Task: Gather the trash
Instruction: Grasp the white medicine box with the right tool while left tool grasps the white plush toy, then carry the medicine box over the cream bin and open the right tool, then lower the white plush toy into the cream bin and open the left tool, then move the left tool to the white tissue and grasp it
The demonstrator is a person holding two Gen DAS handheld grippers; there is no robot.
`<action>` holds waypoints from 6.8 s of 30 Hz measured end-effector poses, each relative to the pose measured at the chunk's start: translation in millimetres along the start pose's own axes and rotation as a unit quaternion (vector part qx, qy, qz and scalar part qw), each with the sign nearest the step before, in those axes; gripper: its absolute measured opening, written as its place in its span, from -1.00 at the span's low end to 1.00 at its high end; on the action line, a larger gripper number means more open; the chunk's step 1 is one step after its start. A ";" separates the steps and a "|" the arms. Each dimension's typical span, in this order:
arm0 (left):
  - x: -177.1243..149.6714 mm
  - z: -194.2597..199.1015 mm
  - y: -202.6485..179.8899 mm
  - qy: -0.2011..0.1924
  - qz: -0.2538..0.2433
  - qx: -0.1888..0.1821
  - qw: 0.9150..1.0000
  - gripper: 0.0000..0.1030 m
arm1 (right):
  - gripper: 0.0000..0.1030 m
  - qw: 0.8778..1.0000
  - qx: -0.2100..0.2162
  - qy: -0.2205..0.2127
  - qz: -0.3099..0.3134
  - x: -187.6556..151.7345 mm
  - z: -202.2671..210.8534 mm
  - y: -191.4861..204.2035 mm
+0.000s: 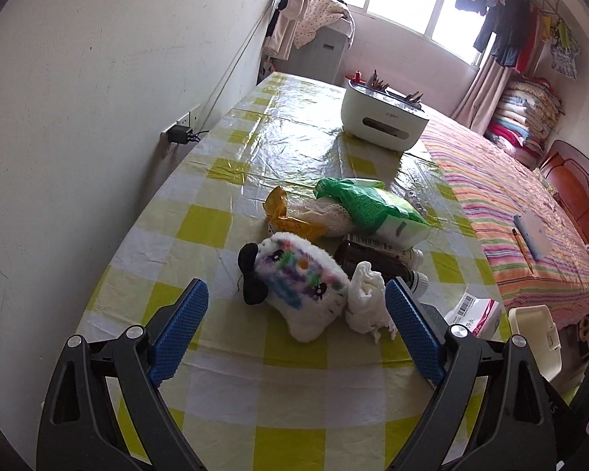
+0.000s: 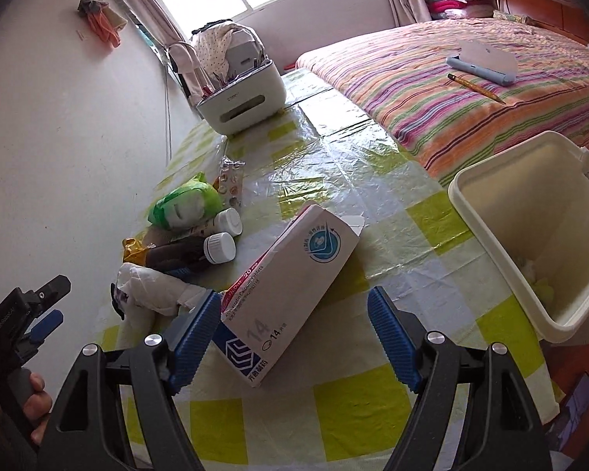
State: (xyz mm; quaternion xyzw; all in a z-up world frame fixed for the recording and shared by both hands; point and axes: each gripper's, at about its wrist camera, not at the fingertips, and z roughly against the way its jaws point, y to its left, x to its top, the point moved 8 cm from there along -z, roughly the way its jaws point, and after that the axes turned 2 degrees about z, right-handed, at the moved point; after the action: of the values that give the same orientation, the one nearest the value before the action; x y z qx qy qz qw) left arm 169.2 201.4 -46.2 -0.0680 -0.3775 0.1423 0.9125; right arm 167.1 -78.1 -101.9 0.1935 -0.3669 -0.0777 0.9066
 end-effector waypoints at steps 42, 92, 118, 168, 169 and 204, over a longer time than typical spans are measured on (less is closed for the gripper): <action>-8.5 -117.5 23.4 0.137 0.195 0.076 0.968 0.49 | 0.15 0.998 0.024 0.063 -0.011 -6.7 -48.5 23.3; -2.4 -0.8 -168.3 -0.067 -0.015 -0.084 0.994 0.00 | -0.10 0.993 -0.023 -0.113 -0.024 43.3 41.1 -60.8; -51.4 -17.2 -285.6 -0.032 -0.106 -0.137 0.984 0.00 | -0.06 0.976 -0.131 -0.143 -0.100 75.7 90.1 -191.7; -54.9 -32.6 -330.6 0.023 -0.080 -0.233 0.969 0.61 | 0.11 0.923 -0.093 -0.300 -0.224 64.8 163.5 -222.3; -52.0 -31.2 -324.3 0.021 -0.079 -0.224 0.971 0.61 | 0.11 0.925 -0.092 -0.295 -0.221 65.0 161.1 -220.5; -34.6 -88.0 -51.4 0.132 -0.102 0.007 0.986 0.62 | 0.11 0.964 -0.056 -0.220 -0.136 63.2 97.4 -119.2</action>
State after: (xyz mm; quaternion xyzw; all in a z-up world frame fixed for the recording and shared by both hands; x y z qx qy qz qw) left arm 218.9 140.3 -119.6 -0.0411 -0.2573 0.0410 0.9646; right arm 145.0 -233.5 -46.5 0.1687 -0.5224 -0.2613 0.7940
